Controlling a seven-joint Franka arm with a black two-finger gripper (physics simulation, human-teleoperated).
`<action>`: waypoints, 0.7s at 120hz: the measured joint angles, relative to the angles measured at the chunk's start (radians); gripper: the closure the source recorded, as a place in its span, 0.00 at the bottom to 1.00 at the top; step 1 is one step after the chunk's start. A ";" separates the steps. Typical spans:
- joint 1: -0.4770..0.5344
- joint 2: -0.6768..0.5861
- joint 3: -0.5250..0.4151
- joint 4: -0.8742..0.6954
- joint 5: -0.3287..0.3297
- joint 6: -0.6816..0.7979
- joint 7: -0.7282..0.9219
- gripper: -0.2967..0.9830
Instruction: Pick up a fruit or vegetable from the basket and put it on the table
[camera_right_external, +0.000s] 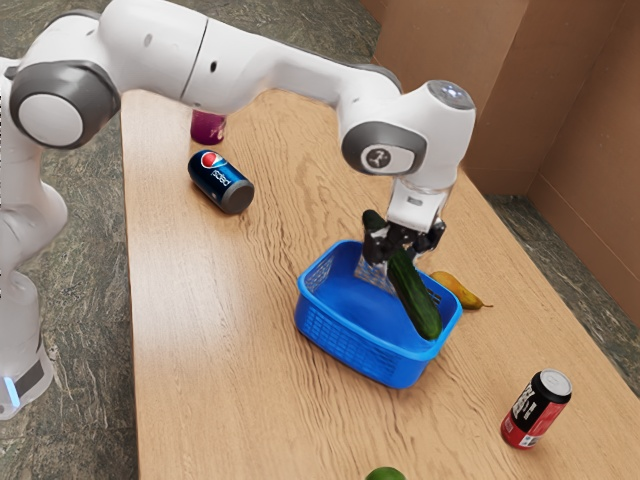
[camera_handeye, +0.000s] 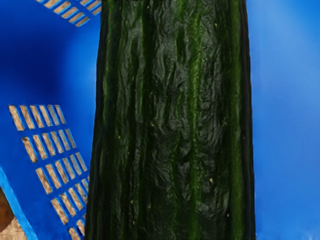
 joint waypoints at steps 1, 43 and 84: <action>0.005 0.000 0.000 0.003 0.001 0.000 0.001 0.59; 0.712 0.123 -0.352 0.217 0.020 0.035 0.093 0.59; 0.986 0.319 -0.604 0.323 0.016 0.083 0.171 0.37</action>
